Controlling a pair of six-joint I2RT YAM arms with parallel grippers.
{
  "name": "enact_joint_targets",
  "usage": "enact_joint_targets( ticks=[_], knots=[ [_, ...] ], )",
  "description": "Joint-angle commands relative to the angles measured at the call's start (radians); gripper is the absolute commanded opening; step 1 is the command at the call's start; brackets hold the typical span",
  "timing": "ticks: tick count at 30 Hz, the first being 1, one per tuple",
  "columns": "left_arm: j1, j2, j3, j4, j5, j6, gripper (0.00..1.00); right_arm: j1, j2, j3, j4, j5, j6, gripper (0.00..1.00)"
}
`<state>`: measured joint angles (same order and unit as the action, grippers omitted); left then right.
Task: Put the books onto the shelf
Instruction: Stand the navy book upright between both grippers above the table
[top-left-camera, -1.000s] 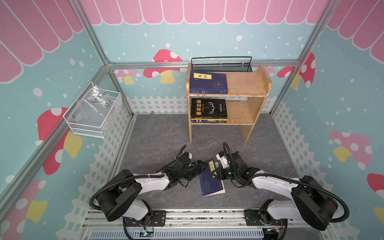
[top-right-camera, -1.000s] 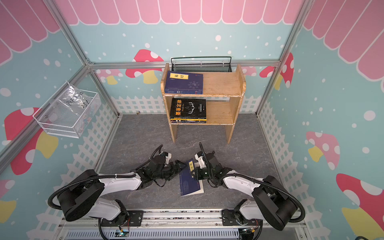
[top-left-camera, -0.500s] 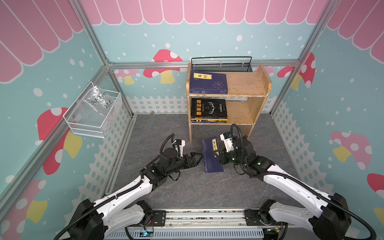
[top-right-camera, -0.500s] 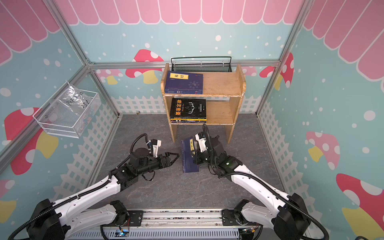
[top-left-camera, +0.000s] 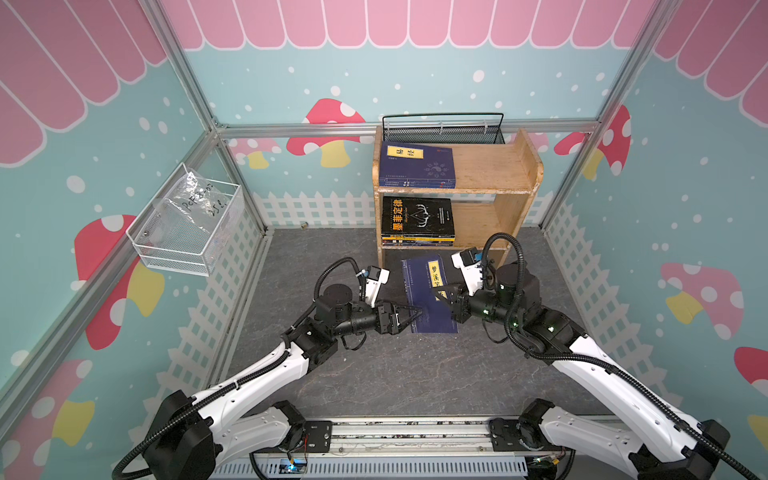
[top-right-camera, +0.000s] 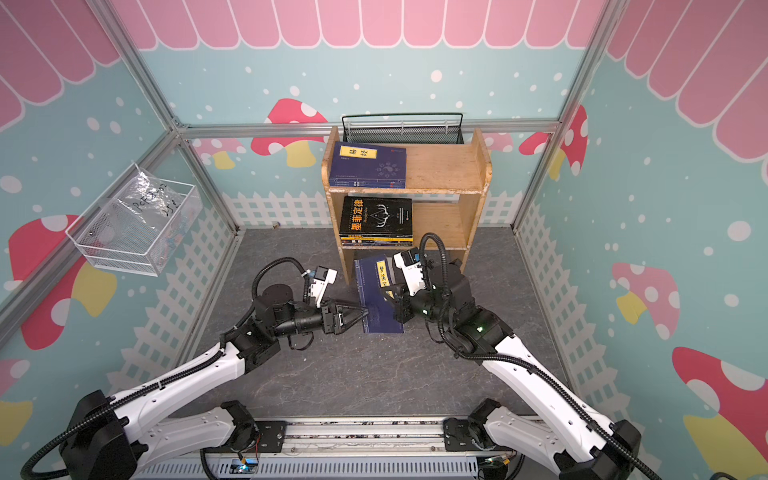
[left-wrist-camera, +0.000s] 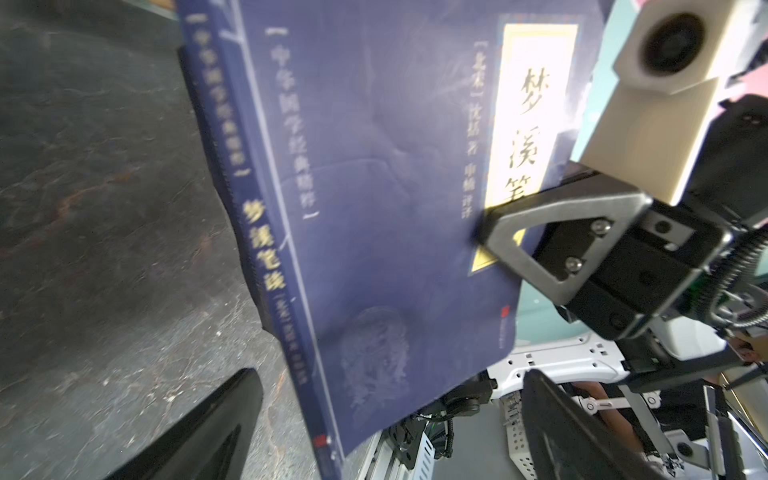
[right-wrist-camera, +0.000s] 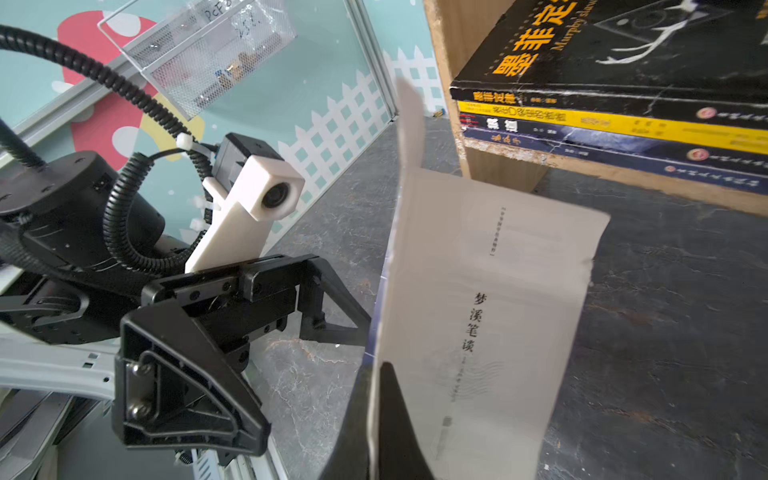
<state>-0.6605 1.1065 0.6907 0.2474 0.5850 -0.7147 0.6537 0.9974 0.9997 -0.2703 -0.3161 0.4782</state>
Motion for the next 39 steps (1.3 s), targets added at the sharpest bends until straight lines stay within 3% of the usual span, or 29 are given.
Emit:
enact_joint_targets(
  ticks=[1, 3, 11, 20, 23, 27, 32, 39],
  knots=[
    [0.005, 0.014, 0.045, 0.059, 0.047, 0.027, 0.97, -0.002, -0.029, 0.033, 0.038, -0.081, -0.028, 0.00],
    [0.004, 0.027, 0.083, -0.014, 0.019, 0.067, 0.93, -0.004, -0.034, 0.043, 0.042, -0.092, -0.036, 0.00],
    [0.003, 0.048, 0.096, 0.025, 0.035, 0.075, 0.88, -0.004, -0.071, 0.062, 0.095, -0.184, -0.024, 0.00],
    [0.003, 0.137, 0.109, 0.174, 0.130, 0.007, 0.86, -0.004, -0.135, 0.030, 0.163, -0.223, -0.029, 0.00],
    [0.003, 0.163, 0.112, 0.306, 0.186, -0.057, 0.77, -0.006, -0.149, -0.023, 0.175, -0.162, -0.024, 0.00],
    [0.003, 0.176, 0.136, 0.365, 0.219, -0.098, 0.57, -0.018, -0.144, -0.070, 0.176, -0.114, -0.016, 0.00],
    [0.004, 0.150, 0.139, 0.353, 0.204, -0.087, 0.50, -0.057, -0.152, -0.100, 0.173, -0.039, 0.015, 0.00],
    [0.003, 0.112, 0.147, 0.288, 0.181, -0.053, 0.35, -0.125, -0.112, -0.113, 0.174, -0.050, 0.040, 0.00]
  ],
)
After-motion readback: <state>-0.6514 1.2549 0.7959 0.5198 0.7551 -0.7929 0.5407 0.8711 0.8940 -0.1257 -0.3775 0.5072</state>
